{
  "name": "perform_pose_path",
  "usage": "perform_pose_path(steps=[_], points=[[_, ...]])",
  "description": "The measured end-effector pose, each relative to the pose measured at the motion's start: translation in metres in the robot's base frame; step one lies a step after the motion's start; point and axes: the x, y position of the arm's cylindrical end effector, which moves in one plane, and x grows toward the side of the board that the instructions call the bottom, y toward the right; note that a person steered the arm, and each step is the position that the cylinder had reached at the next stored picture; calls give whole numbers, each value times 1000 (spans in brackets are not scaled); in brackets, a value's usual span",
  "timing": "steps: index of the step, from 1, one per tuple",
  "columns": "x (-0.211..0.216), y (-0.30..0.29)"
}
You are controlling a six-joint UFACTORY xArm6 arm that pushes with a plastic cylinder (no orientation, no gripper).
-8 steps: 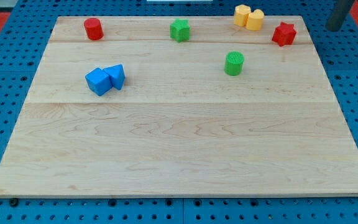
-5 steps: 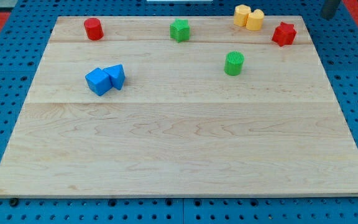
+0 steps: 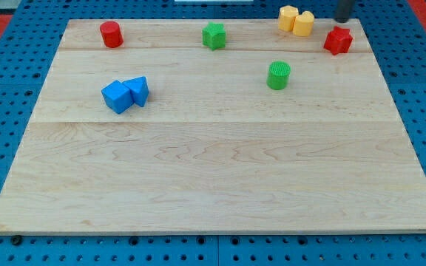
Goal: Separate yellow blocks from each other
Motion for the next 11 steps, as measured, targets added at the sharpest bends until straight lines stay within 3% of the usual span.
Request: perform_pose_path(steps=[5,7,11], points=[[8,-111],[72,-89],[66,-79]])
